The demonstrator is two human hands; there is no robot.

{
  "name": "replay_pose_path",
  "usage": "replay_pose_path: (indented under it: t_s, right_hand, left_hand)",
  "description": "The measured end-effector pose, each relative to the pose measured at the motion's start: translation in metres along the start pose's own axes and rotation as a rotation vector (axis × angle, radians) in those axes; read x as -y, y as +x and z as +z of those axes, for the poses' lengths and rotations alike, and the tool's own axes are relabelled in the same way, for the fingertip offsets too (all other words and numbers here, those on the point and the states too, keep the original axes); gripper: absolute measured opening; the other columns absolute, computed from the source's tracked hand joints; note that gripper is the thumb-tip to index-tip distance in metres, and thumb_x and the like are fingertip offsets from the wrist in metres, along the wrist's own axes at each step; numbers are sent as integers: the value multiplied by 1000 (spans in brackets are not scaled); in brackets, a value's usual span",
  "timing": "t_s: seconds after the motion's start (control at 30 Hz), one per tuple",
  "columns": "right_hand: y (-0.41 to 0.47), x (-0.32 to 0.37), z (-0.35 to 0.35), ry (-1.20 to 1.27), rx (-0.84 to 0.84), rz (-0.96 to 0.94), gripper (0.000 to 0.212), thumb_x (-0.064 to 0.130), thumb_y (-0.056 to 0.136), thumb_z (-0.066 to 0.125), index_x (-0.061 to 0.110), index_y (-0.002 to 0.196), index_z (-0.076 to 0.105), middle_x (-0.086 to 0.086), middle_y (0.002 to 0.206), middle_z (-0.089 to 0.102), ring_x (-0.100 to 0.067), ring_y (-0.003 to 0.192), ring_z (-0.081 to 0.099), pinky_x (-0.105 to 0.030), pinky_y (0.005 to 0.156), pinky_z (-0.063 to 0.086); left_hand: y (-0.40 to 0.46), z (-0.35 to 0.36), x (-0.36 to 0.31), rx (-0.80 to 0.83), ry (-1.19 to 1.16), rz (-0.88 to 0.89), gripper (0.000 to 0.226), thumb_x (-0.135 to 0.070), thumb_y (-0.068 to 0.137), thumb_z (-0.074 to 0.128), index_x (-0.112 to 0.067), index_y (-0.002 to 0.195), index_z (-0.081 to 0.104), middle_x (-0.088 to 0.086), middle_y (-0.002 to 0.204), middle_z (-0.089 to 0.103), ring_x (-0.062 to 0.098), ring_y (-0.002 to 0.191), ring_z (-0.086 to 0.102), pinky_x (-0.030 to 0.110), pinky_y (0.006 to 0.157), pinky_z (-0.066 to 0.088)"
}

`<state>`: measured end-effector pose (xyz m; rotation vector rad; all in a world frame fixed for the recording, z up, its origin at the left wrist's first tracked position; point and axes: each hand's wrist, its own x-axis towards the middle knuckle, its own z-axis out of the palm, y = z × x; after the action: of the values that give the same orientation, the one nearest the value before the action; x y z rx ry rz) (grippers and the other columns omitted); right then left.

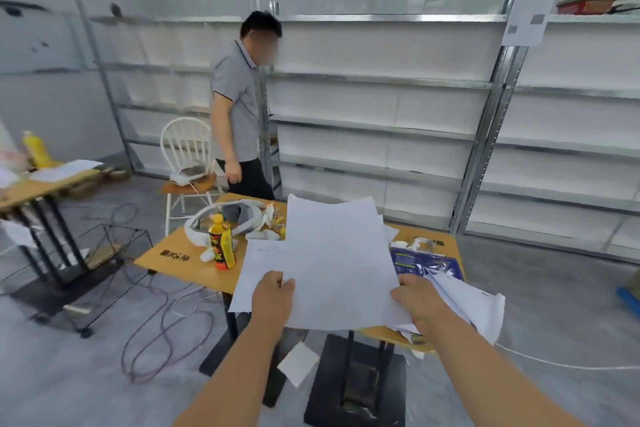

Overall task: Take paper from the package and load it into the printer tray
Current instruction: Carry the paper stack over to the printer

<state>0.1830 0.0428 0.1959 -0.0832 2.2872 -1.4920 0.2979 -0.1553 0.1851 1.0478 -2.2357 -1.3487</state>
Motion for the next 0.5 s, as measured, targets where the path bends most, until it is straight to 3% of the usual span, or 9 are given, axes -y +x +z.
replay_pose_path:
  t_s: [0.1, 0.2, 0.37, 0.5]
  right_hand:
    - [5, 21, 28, -34, 91, -51, 22, -2, 89, 43, 7, 100, 60, -15, 104, 62, -20, 78, 56, -33, 73, 50]
    - [11, 40, 60, -80, 161, -98, 23, 1, 87, 45, 17, 85, 61, -10, 99, 63, -27, 90, 59, -38, 81, 53]
    - [22, 71, 125, -103, 368, -175, 28, -4, 85, 43, 6, 102, 64, -16, 111, 64, -35, 103, 59, -40, 91, 50]
    - [20, 92, 175, -135, 521, -226, 25, -1, 89, 43, 8, 104, 60, -15, 114, 61, -32, 102, 56, -34, 85, 47]
  left_hand:
    - [7, -27, 11, -83, -77, -40, 18, -14, 90, 44, 0, 87, 54, 15, 81, 57, 24, 76, 49, 32, 66, 38]
    - [8, -57, 23, -174, -126, -79, 12, -12, 91, 43, -10, 88, 55, 9, 80, 60, 23, 75, 51, 27, 59, 38]
    - [7, -110, 49, -352, -142, -203, 20, -15, 90, 45, -8, 101, 60, 13, 93, 66, 29, 82, 57, 35, 68, 45]
    - [-1, -146, 70, -498, -153, -266, 18, -15, 90, 46, -7, 88, 62, 10, 79, 64, 27, 74, 56, 28, 59, 38]
